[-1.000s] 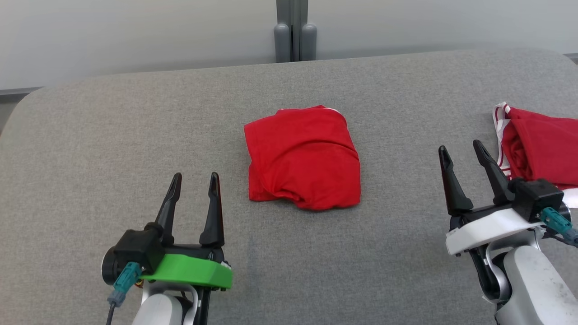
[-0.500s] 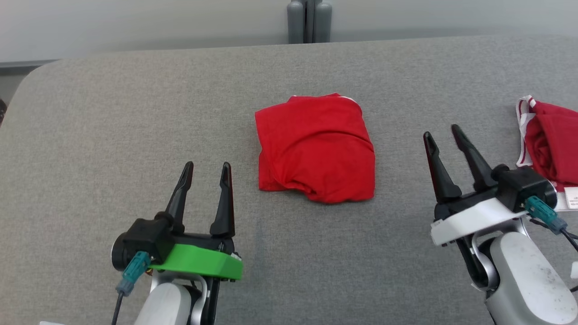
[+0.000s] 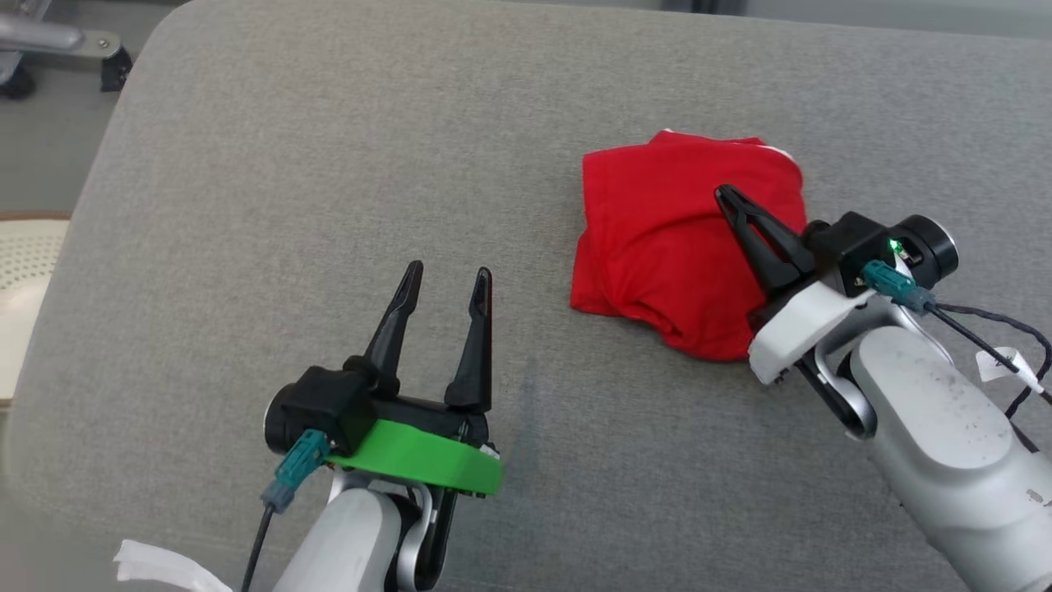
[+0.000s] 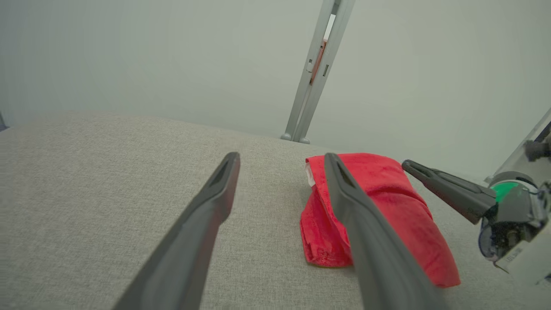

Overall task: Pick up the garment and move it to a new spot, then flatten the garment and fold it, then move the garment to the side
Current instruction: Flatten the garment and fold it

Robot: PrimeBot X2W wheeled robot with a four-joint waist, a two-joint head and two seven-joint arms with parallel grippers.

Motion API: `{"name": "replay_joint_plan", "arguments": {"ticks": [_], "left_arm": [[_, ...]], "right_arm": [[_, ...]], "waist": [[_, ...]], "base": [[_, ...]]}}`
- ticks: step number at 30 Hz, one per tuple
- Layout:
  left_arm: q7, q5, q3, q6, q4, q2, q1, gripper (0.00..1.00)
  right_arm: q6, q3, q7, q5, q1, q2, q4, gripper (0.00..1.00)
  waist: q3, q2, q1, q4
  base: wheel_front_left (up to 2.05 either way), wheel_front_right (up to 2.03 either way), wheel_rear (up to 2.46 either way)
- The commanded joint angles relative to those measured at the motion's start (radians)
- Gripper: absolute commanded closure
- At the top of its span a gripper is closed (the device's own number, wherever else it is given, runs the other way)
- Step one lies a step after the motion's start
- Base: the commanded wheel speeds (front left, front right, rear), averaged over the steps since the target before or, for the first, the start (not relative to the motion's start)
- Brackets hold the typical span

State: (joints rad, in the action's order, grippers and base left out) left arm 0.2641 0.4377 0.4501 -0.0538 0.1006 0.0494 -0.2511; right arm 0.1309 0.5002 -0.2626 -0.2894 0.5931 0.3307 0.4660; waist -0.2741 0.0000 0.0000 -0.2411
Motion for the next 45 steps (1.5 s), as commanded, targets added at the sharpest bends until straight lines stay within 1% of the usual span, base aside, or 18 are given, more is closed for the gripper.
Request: {"name": "replay_joint_plan", "arguments": {"ticks": [1, 7, 11, 15, 17, 19, 23, 27, 30, 32, 38, 41, 45], "left_arm": [[-0.001, 0.019, 0.015, -0.009, -0.002, 0.003, -0.019, 0.0], [-0.001, 0.047, 0.054, -0.032, -0.016, 0.002, -0.032, 0.0], [-0.001, 0.062, 0.066, -0.042, -0.022, 0.002, -0.03, 0.0], [-0.001, 0.065, 0.071, -0.046, -0.022, 0.002, -0.019, 0.0], [-0.001, 0.063, 0.073, -0.045, -0.016, 0.002, -0.016, 0.0], [-0.001, 0.058, 0.071, -0.044, -0.011, 0.002, -0.015, 0.0], [-0.001, 0.047, 0.064, -0.042, -0.006, 0.002, -0.03, 0.0], [-0.001, 0.026, 0.044, -0.036, 0.002, 0.003, -0.04, 0.0], [-0.001, 0.008, 0.015, -0.029, 0.012, 0.003, -0.038, 0.0], [-0.001, -0.003, -0.005, -0.024, 0.015, 0.003, -0.035, 0.0], [-0.001, -0.041, -0.069, -0.002, 0.024, 0.003, -0.006, 0.0], [-0.001, -0.052, -0.096, 0.008, 0.026, 0.003, 0.008, 0.0], [-0.001, -0.064, -0.124, 0.015, 0.021, 0.003, 0.027, 0.0]], "right_arm": [[0.0, 0.009, -0.001, -0.005, 0.036, 0.015, 0.039, 1.0], [0.0, 0.044, -0.002, -0.024, 0.12, 0.035, 0.184, 1.0], [0.0, 0.024, -0.002, -0.045, 0.173, 0.057, 0.279, 1.0], [0.0, 0.006, -0.002, -0.049, 0.202, 0.053, 0.356, 1.0], [0.0, 0.009, 0.003, -0.064, 0.204, 0.04, 0.404, 1.0], [0.0, 0.044, 0.032, -0.09, 0.195, 0.015, 0.445, 1.0], [0.0, 0.086, 0.024, -0.141, 0.203, -0.004, 0.472, 1.0], [0.001, 0.111, 0.006, -0.177, 0.231, -0.012, 0.443, 1.0], [0.0, 0.114, -0.003, -0.198, 0.246, -0.016, 0.386, 1.0], [0.0, 0.096, -0.003, -0.204, 0.24, -0.011, 0.327, 1.0], [0.0, 0.027, -0.002, -0.188, 0.148, -0.007, 0.153, 1.0], [0.0, -0.015, -0.002, -0.177, 0.081, -0.006, 0.089, 1.0], [0.0, -0.072, -0.002, -0.133, -0.013, -0.004, 0.015, 1.0]], "waist": [[-0.073, 0.0, 0.0, -0.118], [-0.098, 0.0, 0.0, -0.202], [-0.111, 0.0, 0.0, -0.236], [-0.118, 0.0, 0.0, -0.243], [-0.118, 0.0, 0.0, -0.239], [-0.115, 0.0, 0.0, -0.229], [-0.102, 0.0, 0.0, -0.201], [-0.076, 0.0, 0.0, -0.156], [-0.041, 0.0, 0.0, -0.11], [-0.018, 0.0, 0.0, -0.079], [0.055, 0.0, 0.0, 0.021], [0.082, 0.0, 0.0, 0.064], [0.102, 0.0, 0.0, 0.118]], "base": [[0.0, 0.0, 0.0], [0.0, 0.0, 0.0], [0.0, 0.0, 0.0], [0.0, 0.0, 0.0], [0.0, 0.0, 0.0], [0.0, 0.0, 0.0], [0.0, 0.0, 0.0], [0.0, 0.0, 0.0], [0.0, 0.0, 0.0], [0.0, 0.0, 0.0], [0.0, 0.0, 0.0], [0.0, 0.0, 0.0], [0.0, 0.0, 0.0]]}}
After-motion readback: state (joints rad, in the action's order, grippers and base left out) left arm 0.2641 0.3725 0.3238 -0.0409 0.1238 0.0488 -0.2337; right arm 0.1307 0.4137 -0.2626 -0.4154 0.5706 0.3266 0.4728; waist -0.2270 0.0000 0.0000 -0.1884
